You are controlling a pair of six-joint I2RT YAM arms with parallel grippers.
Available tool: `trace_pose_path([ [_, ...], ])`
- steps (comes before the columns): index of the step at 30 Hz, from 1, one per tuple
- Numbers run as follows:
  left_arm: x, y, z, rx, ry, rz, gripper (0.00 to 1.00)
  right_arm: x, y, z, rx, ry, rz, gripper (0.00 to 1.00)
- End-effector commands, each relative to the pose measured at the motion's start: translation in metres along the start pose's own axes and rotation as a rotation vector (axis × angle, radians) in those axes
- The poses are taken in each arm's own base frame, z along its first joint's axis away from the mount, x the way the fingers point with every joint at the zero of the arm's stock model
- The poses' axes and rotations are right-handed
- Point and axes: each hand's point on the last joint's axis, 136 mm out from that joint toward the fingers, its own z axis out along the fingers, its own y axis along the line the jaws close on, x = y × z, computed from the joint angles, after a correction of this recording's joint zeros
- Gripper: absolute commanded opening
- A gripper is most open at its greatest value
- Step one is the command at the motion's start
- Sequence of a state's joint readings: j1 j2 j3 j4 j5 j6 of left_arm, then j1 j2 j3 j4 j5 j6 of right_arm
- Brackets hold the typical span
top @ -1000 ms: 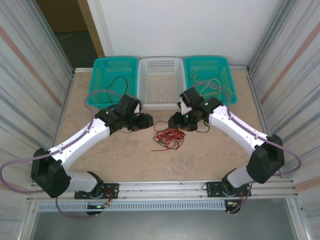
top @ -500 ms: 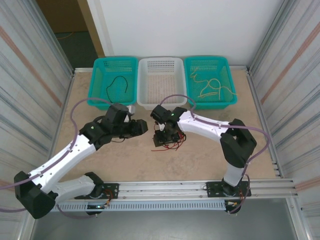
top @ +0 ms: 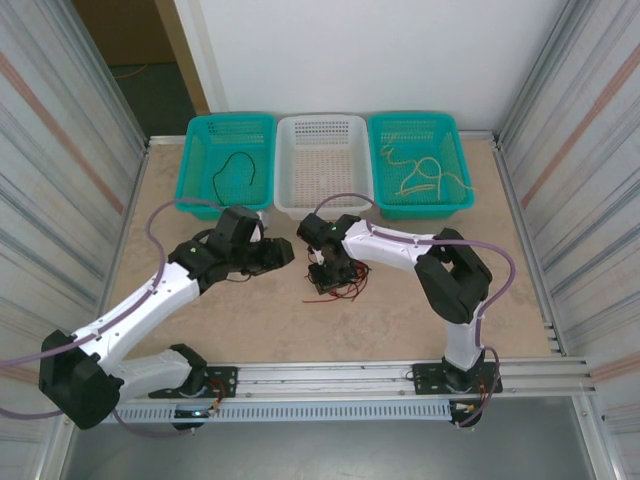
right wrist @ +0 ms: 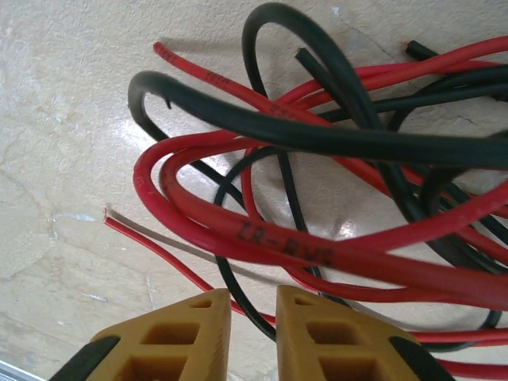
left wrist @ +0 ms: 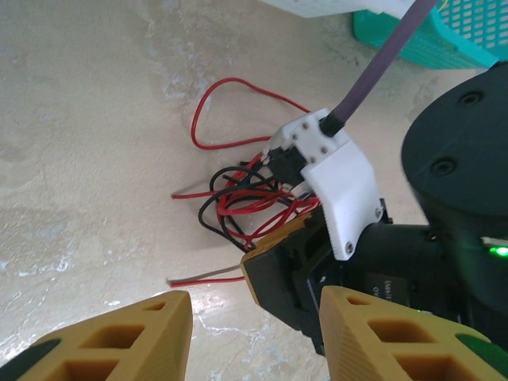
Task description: Untangle the cables
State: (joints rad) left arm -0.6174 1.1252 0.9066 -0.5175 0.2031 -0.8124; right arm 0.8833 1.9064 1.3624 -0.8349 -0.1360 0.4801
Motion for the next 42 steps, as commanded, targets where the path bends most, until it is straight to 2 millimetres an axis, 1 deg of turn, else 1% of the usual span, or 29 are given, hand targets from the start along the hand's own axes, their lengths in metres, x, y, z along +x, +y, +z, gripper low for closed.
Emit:
trace_pose_path([
  [1,-0.007,-0.006,-0.002,0.033,-0.023,0.013,0.47,-0.006,0.009,-0.014,-0.040,-0.023,-0.040,0.15],
  [2,-0.007,-0.005,0.000,0.033,-0.023,0.011,0.47,-0.006,0.011,-0.021,-0.047,-0.033,-0.045,0.11],
  [3,-0.007,-0.005,0.001,0.034,-0.023,0.008,0.47,-0.006,0.012,-0.029,-0.052,-0.046,-0.051,0.08],
  [5,-0.007,-0.009,0.003,0.062,-0.026,0.004,0.46,-0.005,0.015,-0.052,-0.064,-0.084,-0.063,0.01],
  [6,-0.007,-0.012,0.004,0.081,-0.026,0.002,0.46,-0.005,0.017,-0.064,-0.077,-0.109,-0.069,0.00],
  [8,-0.009,-0.022,0.004,0.136,-0.038,0.004,0.47,-0.005,0.021,-0.095,-0.115,-0.176,-0.081,0.00],
  [10,-0.009,-0.035,0.005,0.188,-0.043,0.021,0.48,-0.003,0.029,-0.130,-0.179,-0.262,-0.101,0.00],
  [13,-0.013,-0.049,0.002,0.230,-0.051,0.048,0.49,-0.002,0.038,-0.178,-0.264,-0.393,-0.121,0.00],
  [18,-0.021,-0.077,-0.011,0.328,-0.084,0.108,0.51,-0.004,0.042,-0.243,-0.343,-0.540,-0.114,0.00],
  [20,-0.021,-0.088,-0.017,0.358,-0.093,0.149,0.53,-0.004,0.045,-0.267,-0.377,-0.595,-0.125,0.00],
  [22,-0.021,-0.098,-0.022,0.381,-0.099,0.190,0.57,-0.004,0.048,-0.294,-0.411,-0.655,-0.135,0.00],
  [23,-0.020,-0.101,-0.024,0.388,-0.100,0.204,0.58,-0.004,0.048,-0.304,-0.422,-0.678,-0.140,0.00],
  [25,-0.019,-0.106,-0.027,0.399,-0.105,0.232,0.60,-0.003,0.051,-0.333,-0.458,-0.747,-0.157,0.00],
  [28,-0.021,-0.099,-0.025,0.350,-0.111,0.232,0.62,-0.001,0.053,-0.372,-0.511,-0.836,-0.177,0.00],
  [31,-0.021,-0.095,-0.024,0.329,-0.116,0.245,0.62,0.001,0.052,-0.395,-0.548,-0.884,-0.182,0.00],
  [34,-0.020,-0.089,-0.021,0.312,-0.119,0.252,0.63,0.003,0.048,-0.408,-0.556,-0.915,-0.178,0.00],
  [36,-0.018,-0.082,-0.016,0.294,-0.114,0.230,0.65,0.003,0.045,-0.413,-0.556,-0.930,-0.172,0.00],
  [37,-0.017,-0.083,-0.014,0.306,-0.109,0.219,0.66,0.003,0.045,-0.414,-0.563,-0.935,-0.172,0.00],
  [39,-0.015,-0.087,-0.011,0.341,-0.096,0.201,0.67,0.004,0.045,-0.416,-0.576,-0.937,-0.169,0.00],
  [42,-0.014,-0.098,-0.007,0.400,-0.086,0.174,0.67,0.003,0.046,-0.412,-0.586,-0.932,-0.164,0.00],
])
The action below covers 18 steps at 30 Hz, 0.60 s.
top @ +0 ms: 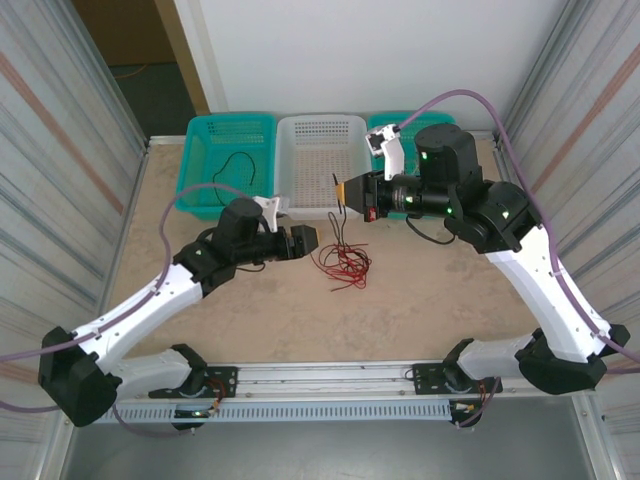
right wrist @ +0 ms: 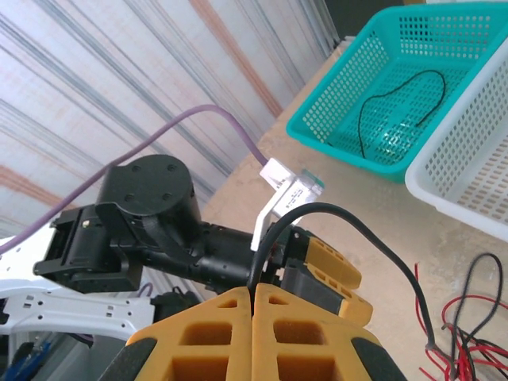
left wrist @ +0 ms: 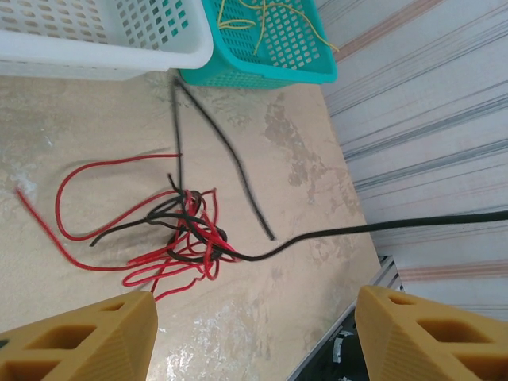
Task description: Untangle the cables
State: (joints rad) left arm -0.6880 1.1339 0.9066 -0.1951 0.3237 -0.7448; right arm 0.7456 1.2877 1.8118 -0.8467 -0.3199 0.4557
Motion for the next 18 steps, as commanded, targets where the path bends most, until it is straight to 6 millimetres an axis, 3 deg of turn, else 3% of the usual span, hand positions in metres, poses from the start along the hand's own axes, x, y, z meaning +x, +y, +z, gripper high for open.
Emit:
trace_pose_path([
  [1,-0.003,-0.013,0.008,0.077,-0.011,-0.026,0.67,-0.005,0.008,-0.004,-0.048,-0.027,-0.003,0.00],
  [9,0.008,-0.003,0.029,0.058,0.032,-0.085,0.63,-0.007,0.013,-0.006,-0.083,-0.041,-0.002,0.00],
  [14,0.010,-0.003,0.038,0.055,0.045,-0.080,0.62,-0.016,0.027,-0.018,-0.140,-0.085,-0.017,0.00],
  [18,0.019,0.021,0.049,-0.034,0.063,-0.099,0.55,-0.030,0.036,-0.035,-0.178,-0.150,-0.033,0.00],
])
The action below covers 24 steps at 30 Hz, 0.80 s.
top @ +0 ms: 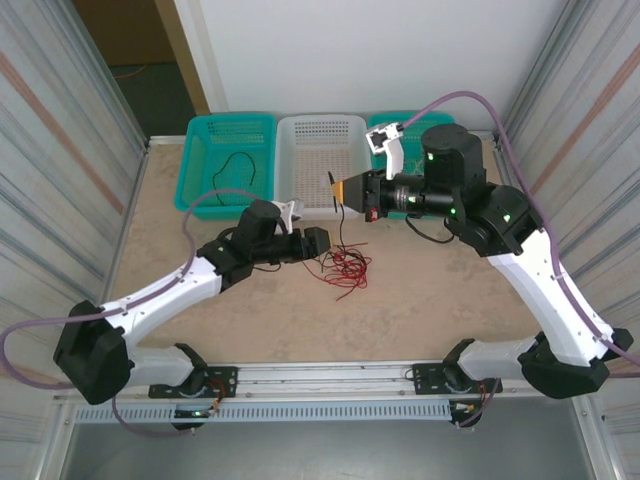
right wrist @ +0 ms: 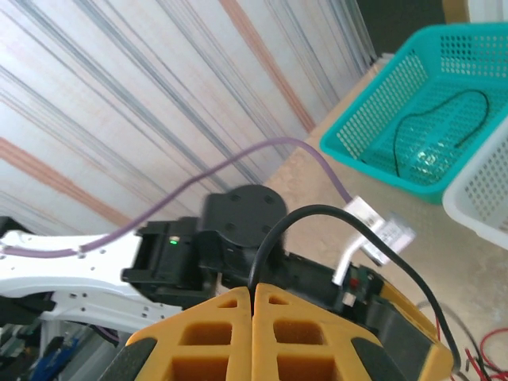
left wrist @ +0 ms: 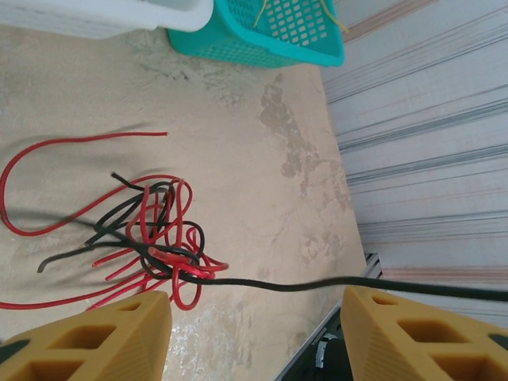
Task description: Untangle the cables
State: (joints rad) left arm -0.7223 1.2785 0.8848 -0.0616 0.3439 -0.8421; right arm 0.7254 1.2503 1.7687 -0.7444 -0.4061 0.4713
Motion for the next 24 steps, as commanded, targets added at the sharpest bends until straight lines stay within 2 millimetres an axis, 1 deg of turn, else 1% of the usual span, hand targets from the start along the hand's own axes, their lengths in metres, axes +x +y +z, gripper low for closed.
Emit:
trace_pose_path([
  [1,0.005,0.021,0.009,-0.073,0.001,-0.018,0.54,-0.025,0.023,-0.027,-0.078,-0.109,-0.024,0.00],
  [4,0.016,0.043,0.019,-0.116,0.025,-0.059,0.50,-0.037,0.021,-0.038,-0.090,-0.145,-0.018,0.00],
  [8,0.032,0.062,0.030,-0.132,0.062,-0.109,0.48,-0.050,0.019,-0.050,-0.095,-0.191,-0.019,0.00],
  [10,0.037,0.071,0.031,-0.156,0.067,-0.126,0.50,-0.057,0.017,-0.055,-0.093,-0.213,-0.023,0.00],
  [13,0.040,0.072,0.026,-0.153,0.062,-0.128,0.57,-0.066,0.014,-0.063,-0.091,-0.245,-0.024,0.00],
  [15,0.033,0.063,0.018,-0.137,0.040,-0.095,0.62,-0.069,0.012,-0.064,-0.091,-0.250,-0.019,0.00],
  [18,0.013,0.038,-0.006,-0.128,-0.014,0.029,0.67,-0.069,0.008,-0.061,-0.091,-0.239,-0.010,0.00],
  [20,-0.005,0.013,-0.029,-0.108,-0.087,0.147,0.74,-0.067,0.006,-0.058,-0.094,-0.226,-0.002,0.00],
  [21,-0.012,0.002,-0.039,-0.097,-0.119,0.200,0.81,-0.066,0.005,-0.057,-0.095,-0.224,0.002,0.00],
  [23,-0.028,-0.024,-0.062,-0.055,-0.196,0.318,0.85,-0.064,0.004,-0.054,-0.104,-0.214,0.009,0.00],
  [24,-0.033,-0.035,-0.070,-0.039,-0.222,0.370,0.86,-0.064,0.004,-0.053,-0.111,-0.212,0.012,0.00],
])
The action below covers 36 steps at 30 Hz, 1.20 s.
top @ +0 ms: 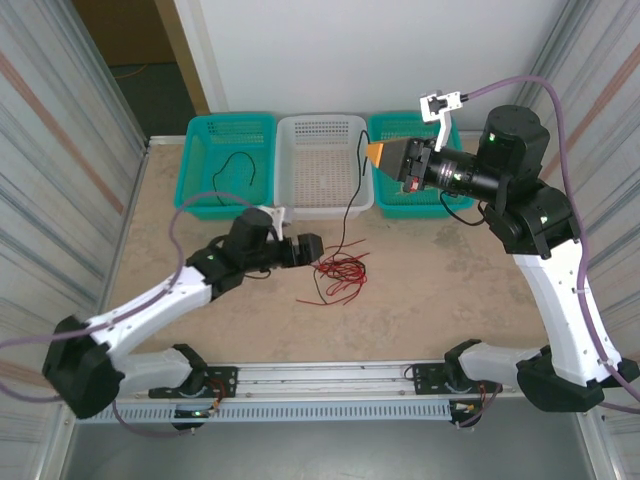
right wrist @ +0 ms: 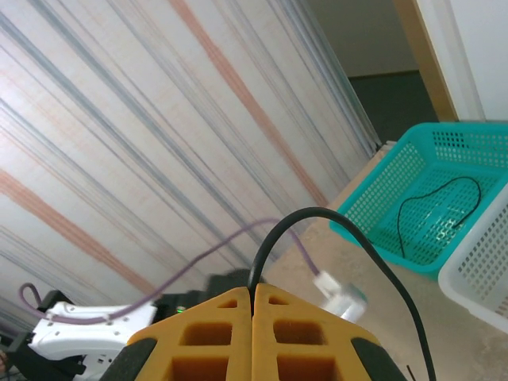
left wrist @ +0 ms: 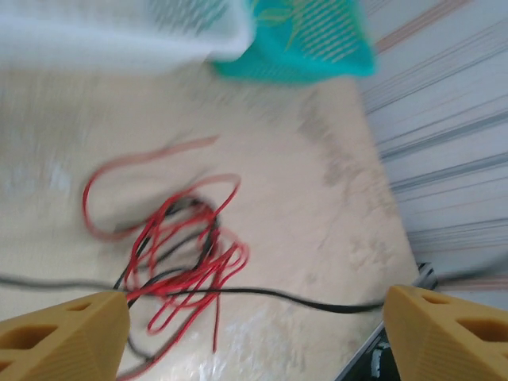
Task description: Untangle the cables
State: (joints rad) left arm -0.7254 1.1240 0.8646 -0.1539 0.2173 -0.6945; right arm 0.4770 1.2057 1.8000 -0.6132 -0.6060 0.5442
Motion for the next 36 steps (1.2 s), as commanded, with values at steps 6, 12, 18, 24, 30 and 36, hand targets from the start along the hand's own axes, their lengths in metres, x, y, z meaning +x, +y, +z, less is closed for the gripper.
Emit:
trace_pose_path([
  [6,-0.047,-0.075,-0.033,0.123,-0.145,0.432,0.85,-0.004,0.015,0.000,-0.091,-0.010,0.015,0.00],
  [12,-0.043,-0.088,0.004,0.193,-0.080,0.430,0.71,-0.002,0.014,0.002,-0.103,-0.002,0.042,0.00],
  [18,-0.041,-0.093,0.019,0.200,-0.083,0.452,0.57,0.002,0.013,0.006,-0.121,0.007,0.076,0.00],
  [24,-0.044,-0.094,0.019,0.206,-0.101,0.454,0.27,0.003,0.010,0.010,-0.129,0.014,0.094,0.00],
  [30,-0.042,-0.097,0.011,0.230,-0.111,0.438,0.05,0.006,0.000,0.015,-0.119,0.015,0.118,0.00],
  [36,-0.048,-0.100,-0.012,0.240,-0.164,0.388,0.00,0.020,-0.045,0.023,0.010,0.029,0.197,0.29],
])
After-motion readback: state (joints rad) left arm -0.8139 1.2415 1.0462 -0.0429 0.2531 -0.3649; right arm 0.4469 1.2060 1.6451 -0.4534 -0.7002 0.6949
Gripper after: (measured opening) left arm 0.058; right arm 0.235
